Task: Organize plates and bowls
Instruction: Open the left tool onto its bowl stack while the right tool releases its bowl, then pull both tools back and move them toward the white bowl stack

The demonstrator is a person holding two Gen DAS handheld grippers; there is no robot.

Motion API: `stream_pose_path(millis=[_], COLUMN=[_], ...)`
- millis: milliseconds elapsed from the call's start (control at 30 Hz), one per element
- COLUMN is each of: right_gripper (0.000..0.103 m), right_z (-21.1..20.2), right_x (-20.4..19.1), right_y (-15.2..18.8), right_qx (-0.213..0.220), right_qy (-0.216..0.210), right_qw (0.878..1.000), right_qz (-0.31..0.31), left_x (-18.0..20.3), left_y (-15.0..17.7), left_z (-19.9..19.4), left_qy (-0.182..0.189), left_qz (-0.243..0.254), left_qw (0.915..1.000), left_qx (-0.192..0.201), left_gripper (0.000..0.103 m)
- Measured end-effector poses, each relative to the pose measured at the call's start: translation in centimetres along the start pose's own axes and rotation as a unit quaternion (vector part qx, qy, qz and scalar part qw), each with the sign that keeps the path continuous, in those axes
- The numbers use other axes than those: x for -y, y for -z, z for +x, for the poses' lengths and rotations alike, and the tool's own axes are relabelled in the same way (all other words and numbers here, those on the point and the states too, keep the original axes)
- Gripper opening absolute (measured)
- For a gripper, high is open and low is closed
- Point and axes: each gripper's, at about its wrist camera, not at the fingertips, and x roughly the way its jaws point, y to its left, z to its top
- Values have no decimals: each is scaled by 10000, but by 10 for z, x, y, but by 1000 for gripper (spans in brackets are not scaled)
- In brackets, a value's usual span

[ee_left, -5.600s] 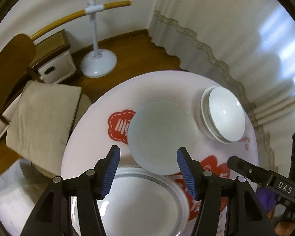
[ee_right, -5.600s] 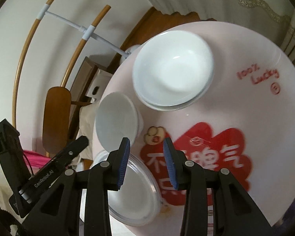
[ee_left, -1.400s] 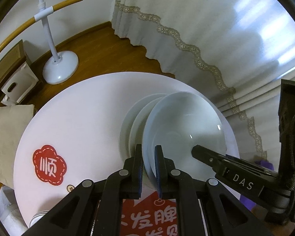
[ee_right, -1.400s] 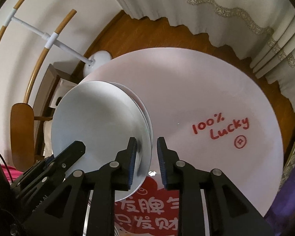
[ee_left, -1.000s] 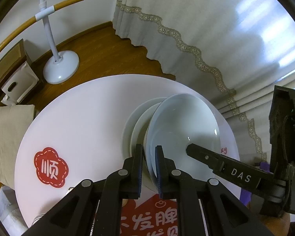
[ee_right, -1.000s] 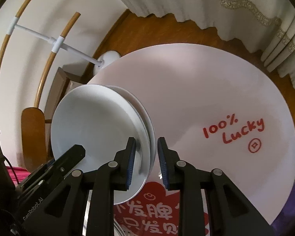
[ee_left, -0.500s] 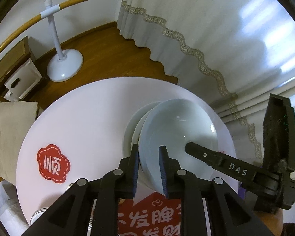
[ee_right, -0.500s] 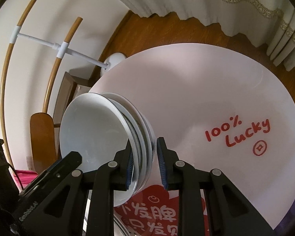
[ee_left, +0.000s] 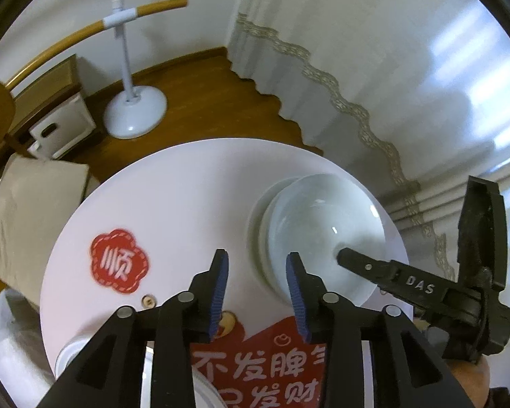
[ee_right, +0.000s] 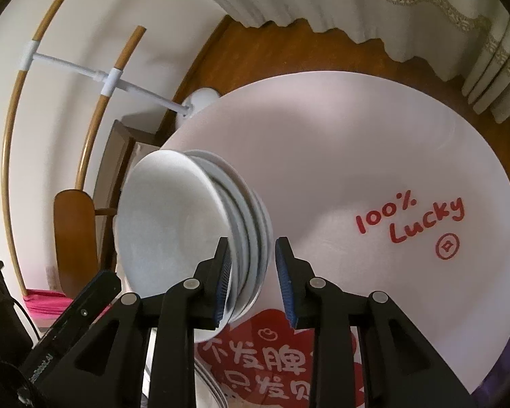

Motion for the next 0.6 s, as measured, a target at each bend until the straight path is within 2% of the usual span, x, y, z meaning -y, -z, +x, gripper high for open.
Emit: stream_pose_path(millis=[167, 233, 300, 367, 600], right_gripper=[30, 33, 46, 50, 50], right_z=[-13, -20, -28, -35, -66], right_x=[-4, -7, -8, -9, -9], right_y=[8, 14, 21, 29, 73], right_qx=[-31, -14, -6, -1, 9], right_qy=[-17, -11, 12, 22, -28], right_qw=[9998, 9994, 9990, 9985, 9959], right_qz=[-215, -338, -450, -547, -900], left_x=[-12, -16, -21, -26, -30], left_y=[28, 43, 60, 79, 138], left_z=[-23, -32, -41, -51, -81], left_qy=[-168, -237, -304, -344, -453], left_qz=[-314, -449, -611, -812, -1182], left_qw=[9991, 9983, 9971, 9953, 9911], left_qx=[207, 279, 328, 397, 418], left_gripper=[49, 51, 57, 59, 62])
